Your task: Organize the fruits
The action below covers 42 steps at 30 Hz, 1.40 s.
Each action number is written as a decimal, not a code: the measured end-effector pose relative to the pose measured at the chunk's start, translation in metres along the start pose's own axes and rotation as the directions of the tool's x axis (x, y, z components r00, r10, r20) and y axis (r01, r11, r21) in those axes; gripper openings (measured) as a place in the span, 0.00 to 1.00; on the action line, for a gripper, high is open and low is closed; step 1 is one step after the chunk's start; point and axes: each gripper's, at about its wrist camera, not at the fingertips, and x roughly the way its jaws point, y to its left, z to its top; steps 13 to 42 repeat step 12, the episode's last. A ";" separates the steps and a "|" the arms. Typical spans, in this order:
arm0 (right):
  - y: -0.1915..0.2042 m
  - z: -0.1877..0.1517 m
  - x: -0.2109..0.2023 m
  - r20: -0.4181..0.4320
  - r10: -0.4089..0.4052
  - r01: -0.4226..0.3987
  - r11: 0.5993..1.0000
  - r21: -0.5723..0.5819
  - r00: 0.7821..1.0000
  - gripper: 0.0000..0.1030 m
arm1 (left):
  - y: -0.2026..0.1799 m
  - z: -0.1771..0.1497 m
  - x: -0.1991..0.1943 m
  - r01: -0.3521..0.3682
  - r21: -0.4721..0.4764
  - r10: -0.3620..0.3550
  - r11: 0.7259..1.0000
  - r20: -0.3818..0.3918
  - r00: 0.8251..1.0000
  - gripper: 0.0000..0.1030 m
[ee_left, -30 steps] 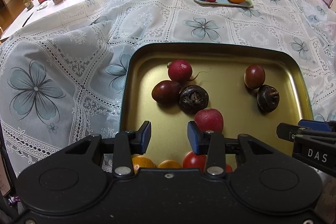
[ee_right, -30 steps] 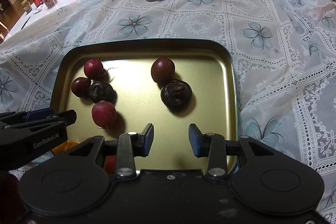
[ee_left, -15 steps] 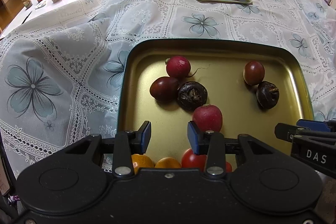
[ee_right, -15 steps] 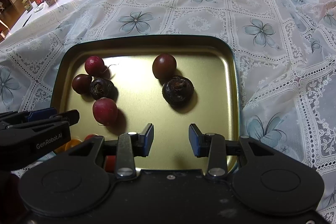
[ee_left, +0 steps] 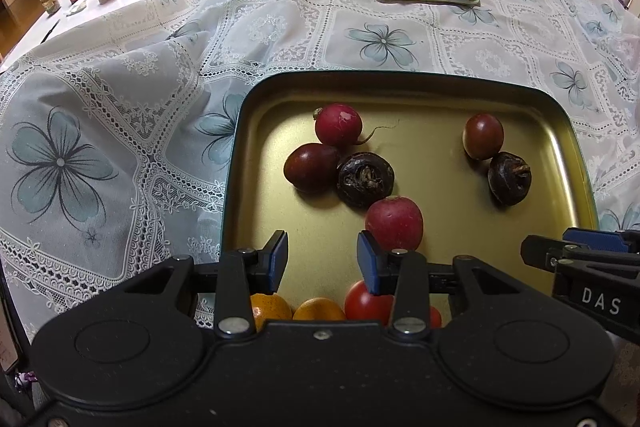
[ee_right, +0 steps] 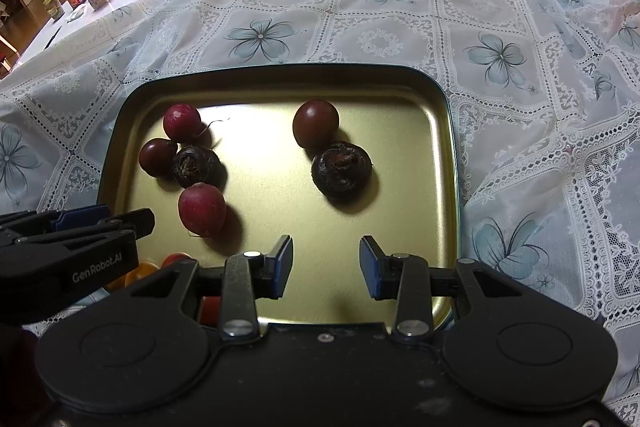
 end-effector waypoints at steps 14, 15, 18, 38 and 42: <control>0.000 -0.001 0.001 -0.005 0.005 -0.005 1.000 0.000 1.000 0.38 | -0.003 -0.002 0.001 0.001 0.016 -0.001 1.000 0.002 1.000 0.47; 0.000 -0.001 0.001 -0.005 0.005 -0.005 1.000 0.000 1.000 0.38 | -0.003 -0.002 0.001 0.001 0.016 -0.001 1.000 0.002 1.000 0.47; 0.000 -0.001 0.001 -0.005 0.005 -0.005 1.000 0.000 1.000 0.38 | -0.003 -0.002 0.001 0.001 0.016 -0.001 1.000 0.002 1.000 0.47; 0.000 -0.001 0.001 -0.005 0.005 -0.005 1.000 0.000 1.000 0.38 | -0.003 -0.002 0.001 0.001 0.016 -0.001 1.000 0.002 1.000 0.47; 0.000 -0.001 0.001 -0.005 0.005 -0.005 1.000 0.000 1.000 0.38 | -0.003 -0.002 0.001 0.001 0.016 -0.001 1.000 0.002 1.000 0.47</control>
